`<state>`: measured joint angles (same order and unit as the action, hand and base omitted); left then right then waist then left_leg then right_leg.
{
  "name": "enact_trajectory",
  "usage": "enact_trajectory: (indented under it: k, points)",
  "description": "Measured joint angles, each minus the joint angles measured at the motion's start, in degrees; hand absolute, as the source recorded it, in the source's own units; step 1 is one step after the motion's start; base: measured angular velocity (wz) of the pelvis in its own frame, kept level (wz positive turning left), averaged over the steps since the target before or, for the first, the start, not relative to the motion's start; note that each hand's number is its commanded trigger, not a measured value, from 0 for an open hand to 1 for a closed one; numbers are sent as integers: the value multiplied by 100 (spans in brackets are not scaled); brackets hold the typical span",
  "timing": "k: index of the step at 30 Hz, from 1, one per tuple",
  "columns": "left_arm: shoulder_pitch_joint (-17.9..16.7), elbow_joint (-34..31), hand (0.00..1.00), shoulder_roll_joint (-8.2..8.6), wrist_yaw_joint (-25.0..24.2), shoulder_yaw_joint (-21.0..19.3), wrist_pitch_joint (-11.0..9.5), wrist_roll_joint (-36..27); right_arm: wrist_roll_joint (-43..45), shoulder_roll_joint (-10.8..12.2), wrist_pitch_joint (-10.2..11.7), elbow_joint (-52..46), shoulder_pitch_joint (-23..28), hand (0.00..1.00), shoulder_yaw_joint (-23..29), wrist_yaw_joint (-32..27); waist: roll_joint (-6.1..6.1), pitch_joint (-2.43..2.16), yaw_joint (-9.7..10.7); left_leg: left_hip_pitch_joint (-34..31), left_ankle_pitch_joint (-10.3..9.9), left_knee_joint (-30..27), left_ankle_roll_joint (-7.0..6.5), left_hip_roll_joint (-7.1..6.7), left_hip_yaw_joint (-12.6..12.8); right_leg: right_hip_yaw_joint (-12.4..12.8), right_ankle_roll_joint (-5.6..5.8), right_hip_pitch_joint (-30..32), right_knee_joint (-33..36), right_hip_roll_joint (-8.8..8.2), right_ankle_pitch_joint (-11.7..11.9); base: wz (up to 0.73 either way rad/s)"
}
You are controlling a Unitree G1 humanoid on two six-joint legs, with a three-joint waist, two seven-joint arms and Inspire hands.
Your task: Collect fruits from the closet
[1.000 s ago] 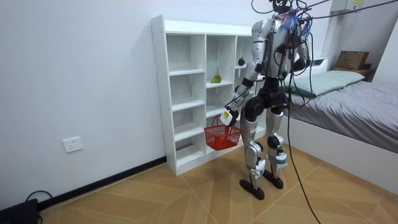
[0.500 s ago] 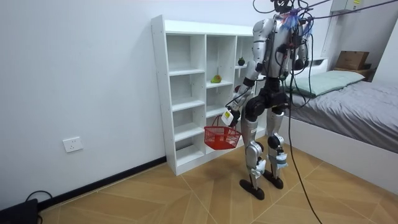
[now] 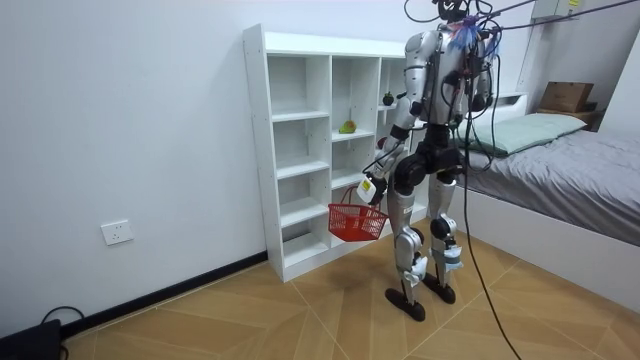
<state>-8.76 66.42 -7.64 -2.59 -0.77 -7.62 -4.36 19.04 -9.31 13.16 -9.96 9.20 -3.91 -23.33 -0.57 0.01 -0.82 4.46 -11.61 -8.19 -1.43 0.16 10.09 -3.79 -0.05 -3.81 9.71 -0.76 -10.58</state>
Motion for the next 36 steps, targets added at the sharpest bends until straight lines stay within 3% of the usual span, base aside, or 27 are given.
enact_trajectory:
  k: [10,16,21,25,27,36]
  points:
    - [15,-14,100,-34,38,-61,68,90,105,-48,-62,6,-33,0,5,-82,-86,-39,-177,-44,3,-55,4,0,-96,-143,-2,-11,0,-15,1,4]
    - [47,-40,100,-53,42,-125,186,150,-97,-50,-258,72,-35,0,3,-26,-144,-22,-273,-82,4,-82,6,-1,-155,-260,-8,-15,0,-26,5,5]
    - [52,-114,100,-91,81,-126,241,166,-325,-51,-331,114,-179,0,6,-15,-216,27,-248,-155,5,-127,7,-3,-233,-377,-8,1,0,-38,5,8]
    - [59,-133,100,-91,79,-136,265,201,-424,-61,-337,178,-306,0,6,104,-224,27,-256,-187,5,-129,7,-7,-262,-444,-8,1,-1,-52,5,4]
    - [58,-201,100,-91,82,-136,288,289,-520,-65,-446,340,-498,0,8,124,-232,25,-258,-177,6,-139,5,-18,-271,-447,-8,0,-2,-59,5,0]
    - [29,-295,100,-85,87,-128,298,339,-549,-112,-453,523,-855,0,8,181,-235,27,-263,-177,9,-157,0,-37,-285,-478,-8,-11,-6,-80,5,0]
